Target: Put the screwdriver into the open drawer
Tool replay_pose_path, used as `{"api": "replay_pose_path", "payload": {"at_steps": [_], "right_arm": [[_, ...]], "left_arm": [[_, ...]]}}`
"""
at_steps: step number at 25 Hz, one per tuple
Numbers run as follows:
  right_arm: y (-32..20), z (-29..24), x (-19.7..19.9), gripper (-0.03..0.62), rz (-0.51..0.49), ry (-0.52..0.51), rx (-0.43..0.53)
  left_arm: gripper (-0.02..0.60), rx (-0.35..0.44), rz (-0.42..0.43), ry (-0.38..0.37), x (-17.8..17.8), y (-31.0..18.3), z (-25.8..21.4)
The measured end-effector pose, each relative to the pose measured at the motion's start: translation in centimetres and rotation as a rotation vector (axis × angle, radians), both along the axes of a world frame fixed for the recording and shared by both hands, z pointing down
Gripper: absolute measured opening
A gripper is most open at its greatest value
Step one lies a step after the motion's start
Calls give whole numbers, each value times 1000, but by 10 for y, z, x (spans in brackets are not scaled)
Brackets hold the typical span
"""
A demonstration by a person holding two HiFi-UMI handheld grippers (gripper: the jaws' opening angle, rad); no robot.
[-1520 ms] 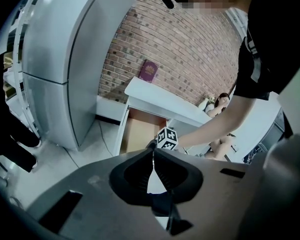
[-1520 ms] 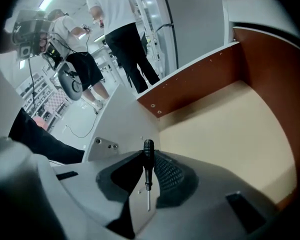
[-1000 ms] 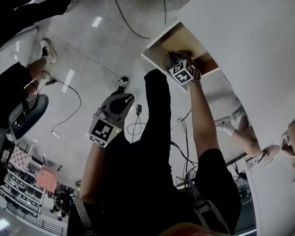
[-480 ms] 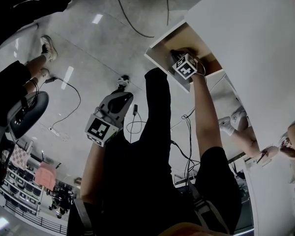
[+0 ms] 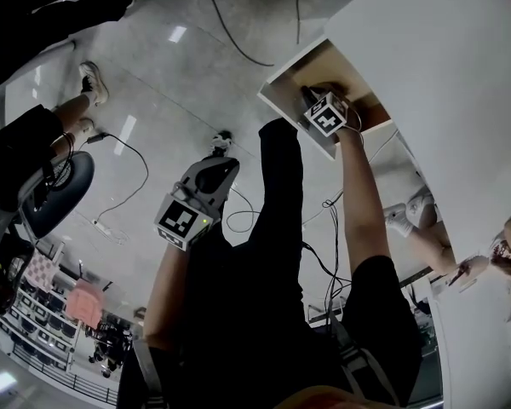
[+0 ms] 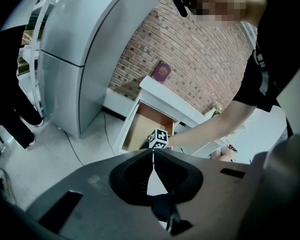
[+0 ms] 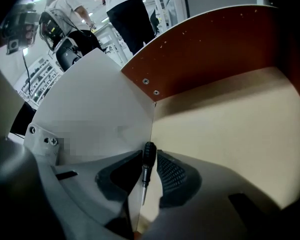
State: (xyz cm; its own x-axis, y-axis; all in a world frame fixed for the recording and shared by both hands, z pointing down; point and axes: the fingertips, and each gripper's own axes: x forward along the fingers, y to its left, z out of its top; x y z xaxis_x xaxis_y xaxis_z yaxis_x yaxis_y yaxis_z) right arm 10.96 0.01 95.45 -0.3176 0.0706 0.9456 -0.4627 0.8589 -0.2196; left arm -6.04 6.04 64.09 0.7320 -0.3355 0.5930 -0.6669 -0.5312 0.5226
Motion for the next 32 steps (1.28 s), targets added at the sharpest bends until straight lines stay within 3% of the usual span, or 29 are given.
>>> {"api": "replay_pose_path", "payload": {"at_steps": [7, 11, 17, 24, 32], "right_arm": [[-1, -23, -7, 196, 54, -36, 27], [2, -55, 2, 170, 142, -57, 54], [24, -115, 12, 57, 319, -103, 64], [58, -203, 5, 55, 461, -241, 141], [100, -279, 8, 57, 587, -254, 244]], "left_arm": [[20, 5, 21, 11, 5, -3, -5], [20, -17, 24, 51, 11, 1, -14], [20, -8, 52, 62, 9, 5, -34], [20, 65, 153, 53, 15, 7, -66], [20, 129, 250, 80, 24, 15, -96]]}}
